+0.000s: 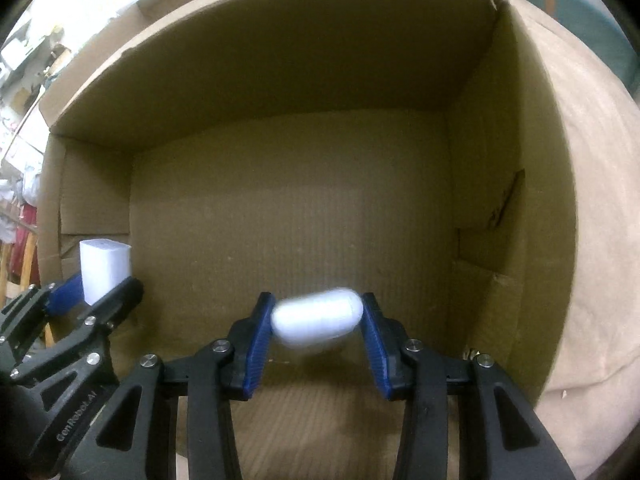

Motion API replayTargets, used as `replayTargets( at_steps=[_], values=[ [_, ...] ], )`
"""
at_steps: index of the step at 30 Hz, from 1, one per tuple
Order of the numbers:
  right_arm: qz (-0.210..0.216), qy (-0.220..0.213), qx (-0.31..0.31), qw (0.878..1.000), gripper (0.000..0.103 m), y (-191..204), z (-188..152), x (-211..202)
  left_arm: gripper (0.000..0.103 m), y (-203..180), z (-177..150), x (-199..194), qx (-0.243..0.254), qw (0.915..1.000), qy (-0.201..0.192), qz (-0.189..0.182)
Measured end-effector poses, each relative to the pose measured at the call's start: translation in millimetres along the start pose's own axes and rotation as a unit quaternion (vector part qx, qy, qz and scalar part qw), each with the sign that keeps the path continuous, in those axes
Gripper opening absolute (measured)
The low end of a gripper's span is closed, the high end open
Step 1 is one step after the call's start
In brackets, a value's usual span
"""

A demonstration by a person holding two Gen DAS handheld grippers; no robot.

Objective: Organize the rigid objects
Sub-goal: 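Carry both items into the box and open both grippers to release them, then lift both tools out of the box back toward the remaining items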

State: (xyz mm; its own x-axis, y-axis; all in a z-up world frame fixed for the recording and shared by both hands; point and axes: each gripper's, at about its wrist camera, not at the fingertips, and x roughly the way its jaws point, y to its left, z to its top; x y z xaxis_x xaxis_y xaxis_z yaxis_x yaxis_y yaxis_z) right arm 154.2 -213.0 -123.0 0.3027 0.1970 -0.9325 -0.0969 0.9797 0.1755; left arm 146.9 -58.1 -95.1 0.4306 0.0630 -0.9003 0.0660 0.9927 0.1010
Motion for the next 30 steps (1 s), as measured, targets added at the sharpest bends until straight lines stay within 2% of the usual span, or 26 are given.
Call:
replayTargets(
  at_steps=[14,16,18,20,22,24,28,30],
  values=[
    [0.007,-0.013,-0.003,1.000,0.045,3.7,3.6,-5.4,0.039,-9.4,-2.1,-5.7,0.006,1.0000,-0.004,0.005],
    [0.008,-0.014,0.000,1.000,0.046,1.8,4.1,-6.3,0.044,-7.4,-1.8,-4.3,0.010,0.9999,-0.003,0.004],
    [0.013,-0.016,0.005,1.000,0.059,-0.5,5.1,-7.8,0.054,-8.2,-1.6,-5.6,0.011,0.9999,-0.005,0.005],
    [0.013,-0.021,0.009,1.000,0.063,-2.3,7.0,-11.7,0.060,-8.1,-1.4,-8.4,0.007,0.9999,-0.010,0.004],
    [0.019,-0.031,0.007,0.999,0.066,-2.8,9.4,-17.1,0.061,-8.1,-0.5,-11.5,0.004,0.9999,-0.013,0.001],
    [0.029,-0.041,0.007,0.999,0.076,-2.9,11.2,-22.6,0.061,-8.9,-0.1,-14.2,0.003,0.9999,-0.015,0.001],
    [0.045,-0.052,0.005,0.998,0.085,-1.0,12.8,-29.6,0.061,-7.1,-0.9,-22.0,-0.002,0.9997,-0.025,-0.001],
    [0.049,-0.062,0.002,0.997,0.094,0.5,12.5,-33.6,0.061,-7.2,-2.6,-25.2,-0.002,0.9995,-0.030,0.001]
  ],
)
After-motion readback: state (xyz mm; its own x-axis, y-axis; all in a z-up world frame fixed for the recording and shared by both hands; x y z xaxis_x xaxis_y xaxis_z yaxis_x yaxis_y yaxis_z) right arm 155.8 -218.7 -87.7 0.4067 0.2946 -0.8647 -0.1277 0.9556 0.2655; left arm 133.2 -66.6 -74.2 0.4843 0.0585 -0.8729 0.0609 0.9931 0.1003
